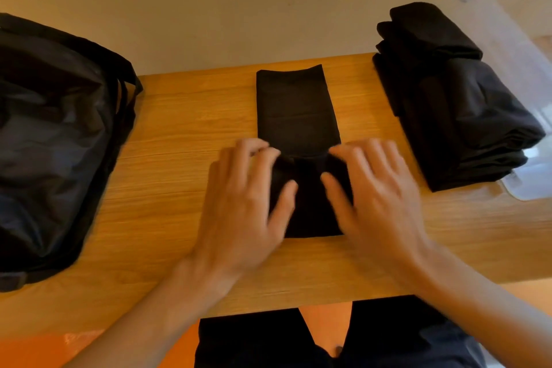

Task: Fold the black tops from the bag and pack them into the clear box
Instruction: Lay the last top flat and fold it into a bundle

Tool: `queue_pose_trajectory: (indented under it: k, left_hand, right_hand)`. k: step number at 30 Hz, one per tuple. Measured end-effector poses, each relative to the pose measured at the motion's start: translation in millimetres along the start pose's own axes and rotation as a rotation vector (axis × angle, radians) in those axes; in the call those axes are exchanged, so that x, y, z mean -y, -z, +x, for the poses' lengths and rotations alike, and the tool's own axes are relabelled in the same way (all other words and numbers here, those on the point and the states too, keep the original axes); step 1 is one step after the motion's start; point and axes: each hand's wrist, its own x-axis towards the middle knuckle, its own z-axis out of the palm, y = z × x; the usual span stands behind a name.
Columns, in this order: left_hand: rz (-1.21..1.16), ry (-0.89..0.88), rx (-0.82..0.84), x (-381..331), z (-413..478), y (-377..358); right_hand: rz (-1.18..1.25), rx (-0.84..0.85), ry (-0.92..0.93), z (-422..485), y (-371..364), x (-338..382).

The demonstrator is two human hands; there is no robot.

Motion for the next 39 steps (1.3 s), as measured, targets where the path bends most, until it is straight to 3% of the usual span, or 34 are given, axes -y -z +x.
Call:
queue_pose_trajectory:
  k: [2, 5, 7, 9, 13, 16, 19, 29, 33, 39]
  left_hand:
    - [0.065, -0.109, 0.196, -5.8, -11.5, -5.5]
    - [0.134, -0.111, 0.39, 1.8, -15.8, -16.2]
    - [0.191, -0.076, 0.448, 7.7, -15.9, -18.7]
    - [0.224, -0.023, 0.452, 10.3, -16.2, -17.8]
    - [0.233, 0.008, 0.429, 9.5, -15.1, -13.4]
    - [0.158, -0.041, 0.356, 5.7, -12.3, -13.0]
    - [0.154, -0.048, 0.37, 5.1, -11.9, -21.1]
    - [0.239, 0.029, 0.414, 15.1, -12.6, -24.7]
    - [0.155, 0.125, 0.465, 27.3, -3.9, -9.7]
    - [-0.117, 0.256, 0.241, 59.8, 62.2, -8.7]
  right_hand:
    - [0.011, 0.081, 0.106, -16.8, -2.2, 9.7]
    - [-0.057, 0.32, 0.166, -14.8, -8.6, 3.5]
    - [-0.1, 0.497, 0.156, -6.5, -9.3, -8.3]
    - [-0.137, 0.564, 0.112, -1.1, -10.1, -19.9]
    - [-0.177, 0.489, 0.045, 0.9, -4.2, -27.1]
    - [-0.127, 0.405, 0.11, -2.2, -3.5, -17.1]
    - [-0.105, 0.471, 0.189, -6.4, -11.2, -7.7]
    - [-0.047, 0.537, 0.062, -8.4, -16.5, -11.5]
    - [-0.127, 0.488, -0.024, -5.8, -5.9, -13.7]
    - [0.209, 0.31, -0.181, 71.2, -1.5, -21.9]
